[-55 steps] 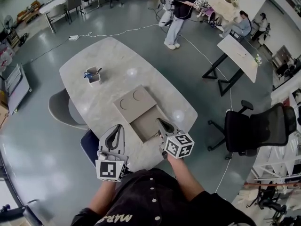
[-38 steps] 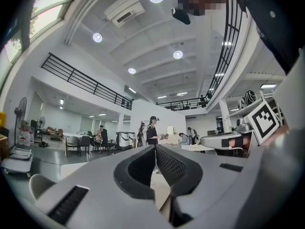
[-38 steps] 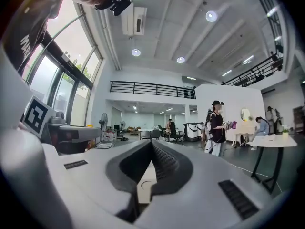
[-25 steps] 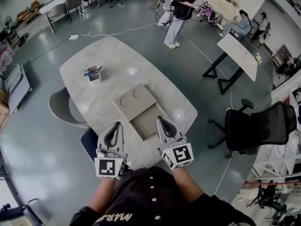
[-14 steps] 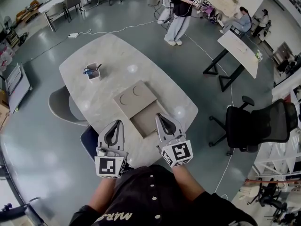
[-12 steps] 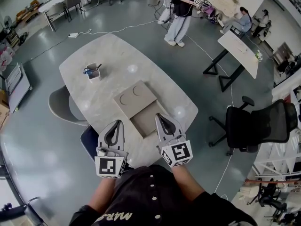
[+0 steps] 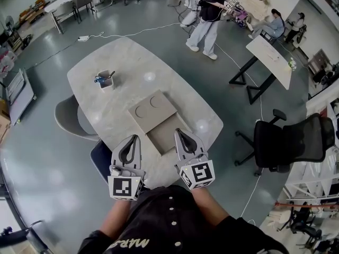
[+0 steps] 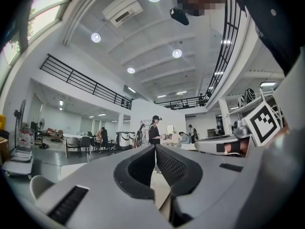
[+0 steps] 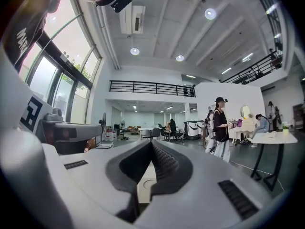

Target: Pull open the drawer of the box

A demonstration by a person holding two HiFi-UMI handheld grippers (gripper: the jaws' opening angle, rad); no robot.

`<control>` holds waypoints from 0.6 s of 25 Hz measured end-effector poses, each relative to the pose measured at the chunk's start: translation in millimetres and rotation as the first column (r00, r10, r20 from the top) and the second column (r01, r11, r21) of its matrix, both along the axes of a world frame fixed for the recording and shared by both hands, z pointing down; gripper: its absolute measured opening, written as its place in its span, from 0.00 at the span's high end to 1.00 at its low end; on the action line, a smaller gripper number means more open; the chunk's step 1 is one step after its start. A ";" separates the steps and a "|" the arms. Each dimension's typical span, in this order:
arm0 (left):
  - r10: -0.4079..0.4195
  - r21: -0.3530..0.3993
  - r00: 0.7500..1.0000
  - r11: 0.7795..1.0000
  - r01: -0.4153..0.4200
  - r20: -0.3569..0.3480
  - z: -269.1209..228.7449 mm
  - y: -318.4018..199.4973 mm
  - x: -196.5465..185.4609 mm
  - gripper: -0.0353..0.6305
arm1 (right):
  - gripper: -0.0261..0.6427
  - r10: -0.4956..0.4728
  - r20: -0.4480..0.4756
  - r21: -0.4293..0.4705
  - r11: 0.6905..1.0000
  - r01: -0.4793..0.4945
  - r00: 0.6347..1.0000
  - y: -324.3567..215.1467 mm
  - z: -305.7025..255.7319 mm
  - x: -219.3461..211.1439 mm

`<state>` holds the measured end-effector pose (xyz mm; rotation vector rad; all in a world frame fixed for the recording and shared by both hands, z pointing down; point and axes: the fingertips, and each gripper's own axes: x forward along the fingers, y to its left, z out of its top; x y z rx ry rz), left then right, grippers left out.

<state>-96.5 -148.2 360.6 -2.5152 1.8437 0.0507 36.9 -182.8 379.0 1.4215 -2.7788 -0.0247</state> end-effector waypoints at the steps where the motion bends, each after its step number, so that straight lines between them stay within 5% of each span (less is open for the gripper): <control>1: 0.000 0.001 1.000 1.000 0.000 0.004 -0.5 0.2 0.3 0.92 | 0.97 0.005 0.000 0.001 1.000 -0.005 1.000 0.4 0.5 0.1; 15: 0.004 -0.004 1.000 1.000 -0.004 -0.006 0.4 3.4 6.1 0.92 | 0.97 0.010 0.001 -0.004 1.000 -0.010 1.000 5.2 2.7 2.9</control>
